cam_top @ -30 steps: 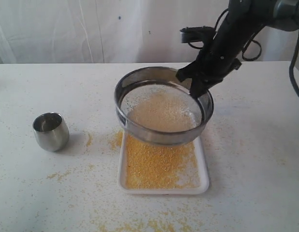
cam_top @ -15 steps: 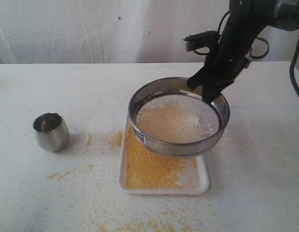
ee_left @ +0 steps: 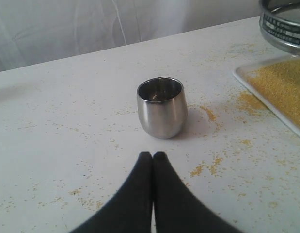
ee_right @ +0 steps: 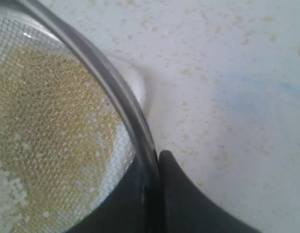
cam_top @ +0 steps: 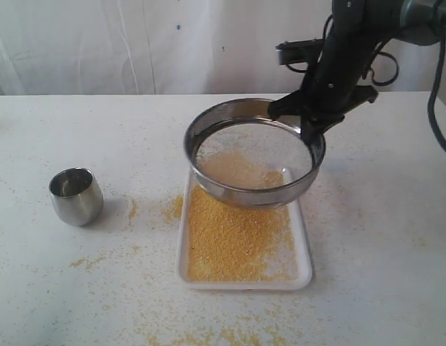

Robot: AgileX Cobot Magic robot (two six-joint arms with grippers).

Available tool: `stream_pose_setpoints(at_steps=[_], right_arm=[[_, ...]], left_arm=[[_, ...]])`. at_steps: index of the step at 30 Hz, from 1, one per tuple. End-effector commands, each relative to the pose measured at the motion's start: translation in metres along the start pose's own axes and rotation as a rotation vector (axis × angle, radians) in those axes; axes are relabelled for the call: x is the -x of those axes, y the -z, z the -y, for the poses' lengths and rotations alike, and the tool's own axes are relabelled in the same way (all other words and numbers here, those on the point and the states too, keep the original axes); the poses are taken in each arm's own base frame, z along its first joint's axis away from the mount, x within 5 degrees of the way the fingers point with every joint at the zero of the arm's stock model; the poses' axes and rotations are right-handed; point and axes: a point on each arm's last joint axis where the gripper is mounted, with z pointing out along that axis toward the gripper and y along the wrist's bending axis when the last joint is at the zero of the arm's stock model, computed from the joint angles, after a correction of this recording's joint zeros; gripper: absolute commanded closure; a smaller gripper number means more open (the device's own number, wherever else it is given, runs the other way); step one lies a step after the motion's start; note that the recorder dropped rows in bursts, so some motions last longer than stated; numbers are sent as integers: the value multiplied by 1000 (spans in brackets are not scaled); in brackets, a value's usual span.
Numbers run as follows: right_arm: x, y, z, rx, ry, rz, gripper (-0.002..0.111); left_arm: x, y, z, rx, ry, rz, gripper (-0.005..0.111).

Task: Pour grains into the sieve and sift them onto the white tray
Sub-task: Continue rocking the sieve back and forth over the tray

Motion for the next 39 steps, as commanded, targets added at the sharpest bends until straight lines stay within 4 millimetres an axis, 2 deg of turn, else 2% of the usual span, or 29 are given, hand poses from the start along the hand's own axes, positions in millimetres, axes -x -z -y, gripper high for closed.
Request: stream_pose_setpoints(at_steps=[1, 5, 6, 7, 8, 9, 11, 13, 15, 16, 17, 19, 20, 21, 23, 24, 25, 26, 27, 29, 31, 33, 35, 37, 38, 39], right_arm=[[-3, 14, -31, 354, 345, 38, 108], [-4, 12, 14, -118, -119, -12, 108], [-6, 11, 7, -30, -56, -37, 108], [-8, 12, -5, 110, 88, -59, 108], [-5, 15, -26, 334, 318, 29, 108], [-5, 19, -31, 371, 363, 55, 108], [-6, 19, -20, 241, 286, 25, 108], [-2, 17, 4, -1, 40, 39, 108], [-3, 17, 14, -108, -108, 34, 108], [-3, 17, 11, -78, -77, 28, 108], [-4, 17, 5, -12, 32, 9, 108], [-8, 20, -18, 245, 324, 6, 108], [-7, 21, -23, 295, 436, 43, 108], [-7, 21, -23, 292, 452, 44, 108], [0, 18, -4, 78, 245, 65, 108], [2, 18, 7, -41, 69, 79, 108], [2, 19, 16, -126, -95, 83, 108], [1, 19, 19, -160, -166, 87, 108], [1, 19, 16, -122, -116, 76, 108], [-5, 19, -10, 145, 237, 23, 108], [-6, 22, -26, 328, 479, 67, 108], [-8, 21, -21, 275, 437, 36, 108], [0, 18, 4, -1, 124, 64, 108], [0, 19, 18, -146, -145, 68, 108], [-1, 18, 14, -99, -105, 55, 108], [-2, 18, 5, -12, 61, 33, 108]], left_arm=[[-1, 0, 0, 2, 7, 3, 107], [-1, 0, 0, 2, 7, 3, 107], [-1, 0, 0, 2, 7, 3, 107], [-1, 0, 0, 2, 7, 3, 107], [-1, 0, 0, 2, 7, 3, 107], [-1, 0, 0, 2, 7, 3, 107], [-1, 0, 0, 2, 7, 3, 107], [-1, 0, 0, 2, 7, 3, 107], [-1, 0, 0, 2, 7, 3, 107], [-1, 0, 0, 2, 7, 3, 107], [-1, 0, 0, 2, 7, 3, 107], [-1, 0, 0, 2, 7, 3, 107], [-1, 0, 0, 2, 7, 3, 107], [-1, 0, 0, 2, 7, 3, 107], [-1, 0, 0, 2, 7, 3, 107], [-1, 0, 0, 2, 7, 3, 107], [-1, 0, 0, 2, 7, 3, 107], [-1, 0, 0, 2, 7, 3, 107], [-1, 0, 0, 2, 7, 3, 107], [-1, 0, 0, 2, 7, 3, 107], [-1, 0, 0, 2, 7, 3, 107], [-1, 0, 0, 2, 7, 3, 107], [-1, 0, 0, 2, 7, 3, 107], [-1, 0, 0, 2, 7, 3, 107], [-1, 0, 0, 2, 7, 3, 107], [-1, 0, 0, 2, 7, 3, 107]])
